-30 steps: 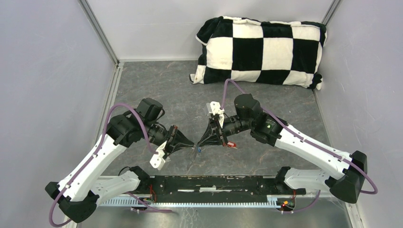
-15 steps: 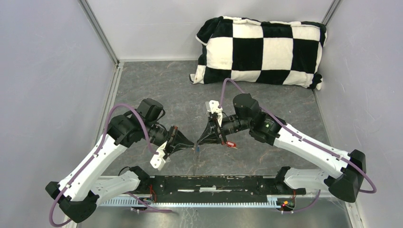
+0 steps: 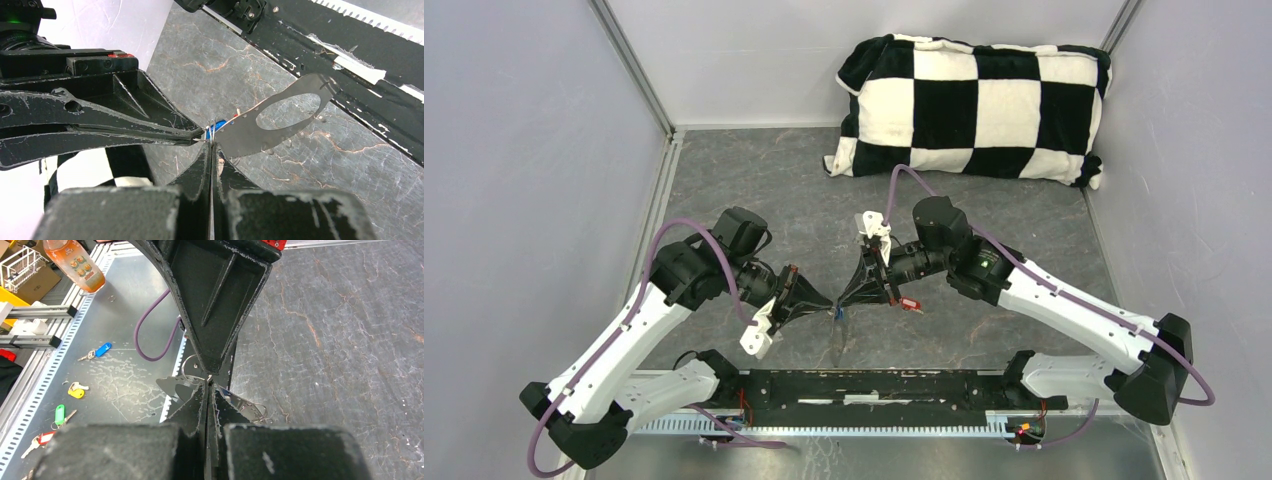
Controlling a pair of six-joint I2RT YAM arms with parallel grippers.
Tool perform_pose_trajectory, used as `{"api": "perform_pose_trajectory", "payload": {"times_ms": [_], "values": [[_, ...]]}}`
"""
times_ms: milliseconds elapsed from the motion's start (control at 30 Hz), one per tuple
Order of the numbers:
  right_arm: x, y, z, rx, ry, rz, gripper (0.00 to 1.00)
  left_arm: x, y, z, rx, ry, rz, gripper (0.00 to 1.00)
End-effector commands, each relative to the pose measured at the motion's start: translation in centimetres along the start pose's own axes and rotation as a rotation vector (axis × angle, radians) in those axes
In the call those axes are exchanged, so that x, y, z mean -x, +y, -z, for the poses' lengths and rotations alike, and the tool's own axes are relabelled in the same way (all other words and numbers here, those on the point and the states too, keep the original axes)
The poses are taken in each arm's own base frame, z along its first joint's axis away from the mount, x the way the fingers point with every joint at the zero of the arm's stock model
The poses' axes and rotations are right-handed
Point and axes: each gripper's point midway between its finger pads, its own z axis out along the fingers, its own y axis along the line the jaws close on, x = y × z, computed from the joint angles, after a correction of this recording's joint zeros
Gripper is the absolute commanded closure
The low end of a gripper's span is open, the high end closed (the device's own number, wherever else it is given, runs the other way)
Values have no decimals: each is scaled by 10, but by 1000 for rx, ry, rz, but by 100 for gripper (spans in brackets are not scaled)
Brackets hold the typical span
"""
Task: Put the keys on the keyring
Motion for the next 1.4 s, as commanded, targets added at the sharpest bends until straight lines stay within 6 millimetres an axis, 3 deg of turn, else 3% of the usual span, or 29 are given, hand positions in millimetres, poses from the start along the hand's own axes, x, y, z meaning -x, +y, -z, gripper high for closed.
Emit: {"api": "perform_pose_trajectory", "payload": {"times_ms": [0, 767, 1167, 1367], "values": [[23, 5, 0, 30, -55, 44, 100, 2, 8, 0, 19, -8, -73, 98], [18, 11, -3, 73, -58, 28, 100, -6, 10, 0, 24, 22, -51, 98], [11, -8, -1, -32, -22, 22, 100, -4, 11, 2, 44, 34, -52, 98], [10, -8, -3, -20, -16, 6, 100, -8, 12, 3, 47, 53, -49, 98]]}}
